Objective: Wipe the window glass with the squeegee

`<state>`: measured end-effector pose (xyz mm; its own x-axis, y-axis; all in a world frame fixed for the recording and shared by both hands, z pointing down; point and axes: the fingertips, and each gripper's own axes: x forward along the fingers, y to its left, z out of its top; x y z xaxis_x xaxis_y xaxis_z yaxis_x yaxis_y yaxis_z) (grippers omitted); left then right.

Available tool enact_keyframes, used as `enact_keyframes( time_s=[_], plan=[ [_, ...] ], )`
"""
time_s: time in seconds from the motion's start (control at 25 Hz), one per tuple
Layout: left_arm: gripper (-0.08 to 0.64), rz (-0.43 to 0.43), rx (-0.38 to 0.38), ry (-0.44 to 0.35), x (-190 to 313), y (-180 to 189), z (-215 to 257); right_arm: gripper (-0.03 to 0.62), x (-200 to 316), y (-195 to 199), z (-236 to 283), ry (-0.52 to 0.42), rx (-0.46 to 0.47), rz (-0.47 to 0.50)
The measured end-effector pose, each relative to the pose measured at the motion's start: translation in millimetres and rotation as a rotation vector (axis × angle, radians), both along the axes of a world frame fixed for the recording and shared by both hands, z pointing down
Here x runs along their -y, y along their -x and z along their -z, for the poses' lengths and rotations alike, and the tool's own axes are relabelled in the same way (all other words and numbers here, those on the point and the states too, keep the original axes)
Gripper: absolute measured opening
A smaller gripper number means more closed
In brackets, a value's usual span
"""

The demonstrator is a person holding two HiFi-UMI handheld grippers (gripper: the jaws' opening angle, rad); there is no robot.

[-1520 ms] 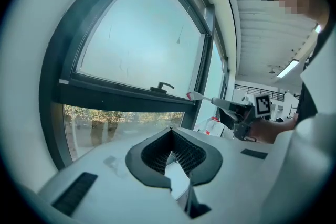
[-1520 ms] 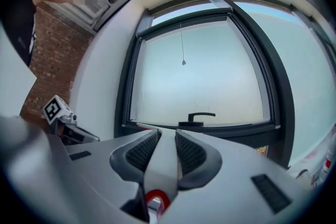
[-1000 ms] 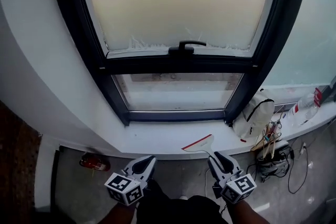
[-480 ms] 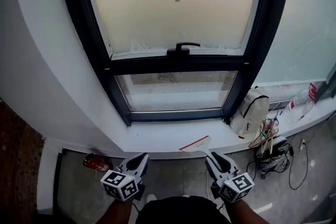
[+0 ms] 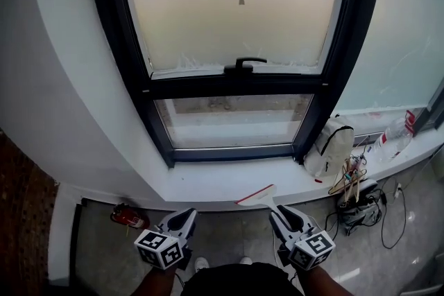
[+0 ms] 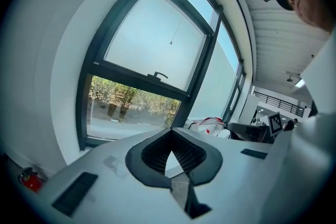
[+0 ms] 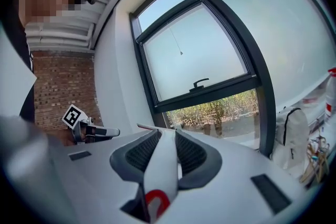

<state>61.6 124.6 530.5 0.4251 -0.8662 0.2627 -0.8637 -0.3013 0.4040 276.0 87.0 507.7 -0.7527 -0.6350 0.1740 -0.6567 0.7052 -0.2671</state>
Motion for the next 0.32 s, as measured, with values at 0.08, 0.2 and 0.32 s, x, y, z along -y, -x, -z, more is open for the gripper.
enact_keyframes(
  time_s=[0.08,0.2,0.32],
  plan=[
    [0.0,-0.011,-0.002,-0.003,-2.0,-3.5,0.6,0.095,-4.1,-1.4,3.6,-0.001,0.022,0.004],
    [0.0,-0.029,0.002,-0.015,-1.0,-8.1,4.8,0.095,-5.8,-2.3,5.3,0.001,0.039,0.004],
    [0.0,-0.041,0.005,-0.018,-2.0,-10.0,7.0,0.095,-7.9,0.3,3.3,0.012,0.028,0.006]
  ],
)
